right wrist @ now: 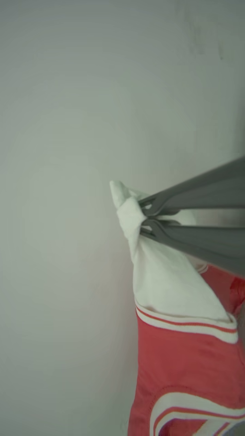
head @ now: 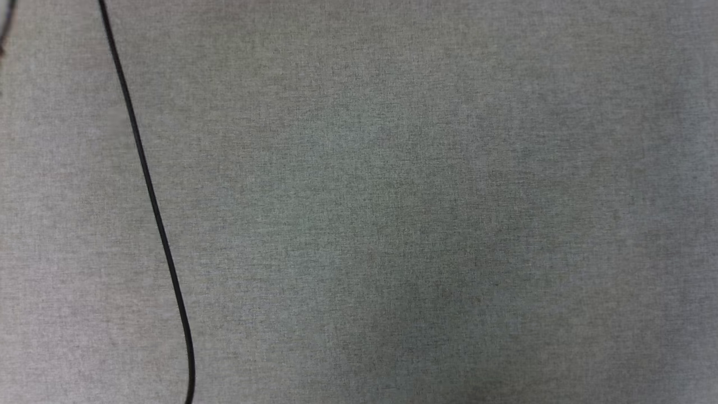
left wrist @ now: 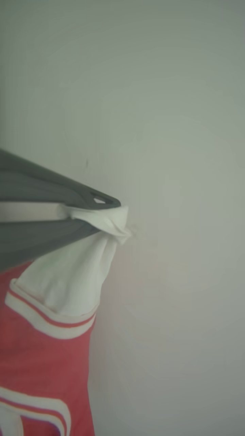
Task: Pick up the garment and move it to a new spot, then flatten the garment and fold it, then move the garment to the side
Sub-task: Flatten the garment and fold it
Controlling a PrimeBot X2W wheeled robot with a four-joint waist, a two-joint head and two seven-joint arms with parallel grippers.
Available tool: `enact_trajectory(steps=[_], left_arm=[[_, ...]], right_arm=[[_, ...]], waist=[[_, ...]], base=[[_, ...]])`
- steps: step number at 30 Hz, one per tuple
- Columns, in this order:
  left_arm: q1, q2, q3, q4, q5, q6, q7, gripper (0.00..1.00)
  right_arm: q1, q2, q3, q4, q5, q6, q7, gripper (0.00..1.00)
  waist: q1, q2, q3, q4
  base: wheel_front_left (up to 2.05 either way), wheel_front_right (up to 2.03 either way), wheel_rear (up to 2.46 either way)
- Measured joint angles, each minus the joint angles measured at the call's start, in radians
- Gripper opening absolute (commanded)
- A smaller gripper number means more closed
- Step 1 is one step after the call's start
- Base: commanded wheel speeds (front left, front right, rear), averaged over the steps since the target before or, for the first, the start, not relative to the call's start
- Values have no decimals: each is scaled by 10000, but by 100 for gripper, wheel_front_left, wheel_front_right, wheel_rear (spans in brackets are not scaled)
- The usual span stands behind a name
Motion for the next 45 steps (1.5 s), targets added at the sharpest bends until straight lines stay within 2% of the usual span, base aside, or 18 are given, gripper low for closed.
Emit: enact_trajectory(steps=[7, 14, 19, 26, 33, 38, 45], left_arm=[[946, -96, -631, 209, -1313, -13, -36, 0], [3158, 31, -1356, -213, -2849, -13, -226, 0], [5132, 121, -1881, -552, -3672, -13, -489, 0], [7646, 270, -2412, -955, -4312, -13, -869, 0], [9799, 364, -2368, -1279, -4544, 0, -1101, 0], [11507, 380, -2261, -1902, -4491, 328, -1174, 0], [13615, 543, -2155, -3407, -4320, 986, -1187, 0]], right_arm=[[516, 180, 546, 1172, 660, 0, -493, 0], [2280, 159, 1239, 1659, 1559, 0, -918, 0], [4083, 27, 1653, 1682, 2357, 0, -1227, 0], [6799, -360, 2073, 1007, 3482, 2, -1542, 0], [9396, -721, 2391, 21, 4171, 4, -1459, 0], [11211, -1016, 2366, -740, 4343, 4, -1432, 0], [13644, -1210, 1764, -1941, 4312, 4, -1279, 0]], waist=[[-1, 0, 31, 32], [-2, 0, -509, 34], [-2, 1, -1222, 59], [-4, 1, -2534, 103], [-4, 0, -3869, 139], [-6, 1, -4784, 179], [-6, 1, -5818, 353]], base=[[0, 0, 0], [0, 0, 0], [0, 0, 0], [0, 0, 0], [0, 0, 0], [0, 0, 0], [0, 0, 0]])
